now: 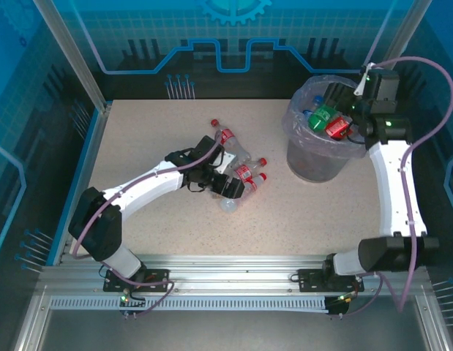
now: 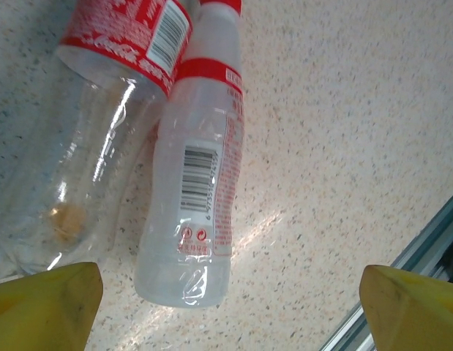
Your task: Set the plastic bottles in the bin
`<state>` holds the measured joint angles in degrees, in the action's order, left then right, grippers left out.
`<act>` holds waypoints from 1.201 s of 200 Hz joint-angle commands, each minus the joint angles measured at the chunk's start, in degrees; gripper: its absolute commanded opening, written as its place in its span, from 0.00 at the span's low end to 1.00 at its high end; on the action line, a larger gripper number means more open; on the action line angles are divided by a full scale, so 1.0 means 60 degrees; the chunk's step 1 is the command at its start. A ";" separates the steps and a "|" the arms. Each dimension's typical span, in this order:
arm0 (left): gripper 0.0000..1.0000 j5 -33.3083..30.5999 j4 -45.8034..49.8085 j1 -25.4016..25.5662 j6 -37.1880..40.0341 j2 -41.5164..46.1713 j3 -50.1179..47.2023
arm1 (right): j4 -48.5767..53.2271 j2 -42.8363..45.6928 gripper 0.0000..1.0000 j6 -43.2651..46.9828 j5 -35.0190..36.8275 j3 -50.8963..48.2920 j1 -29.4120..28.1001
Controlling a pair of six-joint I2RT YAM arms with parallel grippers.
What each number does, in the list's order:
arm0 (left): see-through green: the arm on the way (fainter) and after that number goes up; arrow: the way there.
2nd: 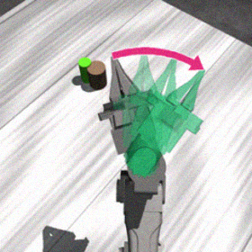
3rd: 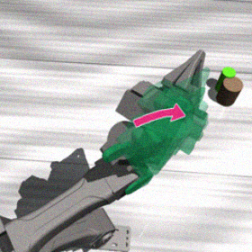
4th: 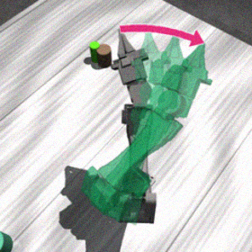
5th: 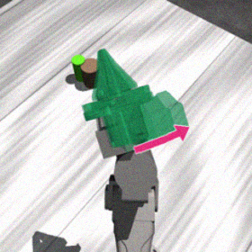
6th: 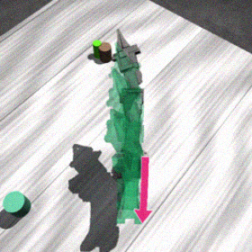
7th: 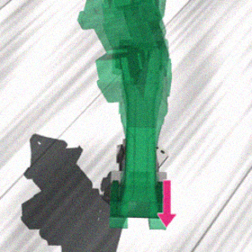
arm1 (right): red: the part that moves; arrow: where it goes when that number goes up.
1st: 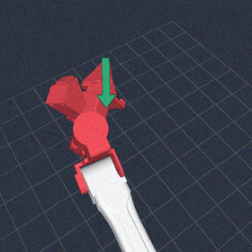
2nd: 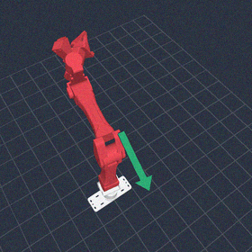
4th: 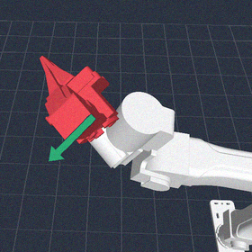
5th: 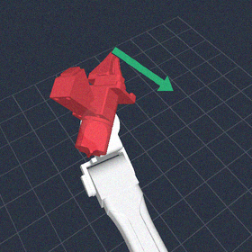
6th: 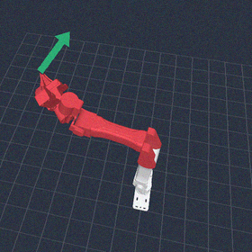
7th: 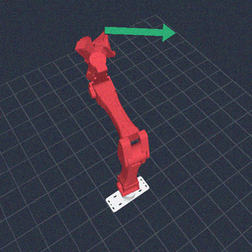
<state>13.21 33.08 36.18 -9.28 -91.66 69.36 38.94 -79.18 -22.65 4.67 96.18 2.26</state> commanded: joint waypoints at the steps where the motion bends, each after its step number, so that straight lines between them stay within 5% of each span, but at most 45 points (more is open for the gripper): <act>1: 0.91 -0.0464 0.0506 0.0222 0.0431 -0.0389 0.0302 | 0.0243 0.0781 0.85 -0.0152 -0.1078 -0.0879 -0.0069; 37: 0.90 -0.1443 0.1039 0.0764 0.0552 -0.1309 0.0799 | -0.0350 0.1949 0.85 -0.1008 -0.1690 -0.2831 -0.0131; 81: 0.82 -0.2817 0.0715 0.1203 0.0274 -0.2000 0.0920 | -0.0486 0.2180 0.85 -0.1172 -0.1979 -0.3286 -0.0128; 182: 0.68 -0.3184 0.0039 0.1625 -0.0008 -0.2884 0.0802 | -0.0821 0.2307 0.85 -0.1260 -0.2031 -0.3478 -0.0054; 240: 0.60 -0.2741 -0.0724 0.1659 0.0108 -0.2126 0.0196 | -0.0777 0.2451 0.85 -0.1271 -0.2121 -0.3447 0.0018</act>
<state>-4.93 33.06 45.60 -9.02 -108.25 72.90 34.89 -65.63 -29.65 -6.68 75.68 2.22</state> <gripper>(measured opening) 0.617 0.847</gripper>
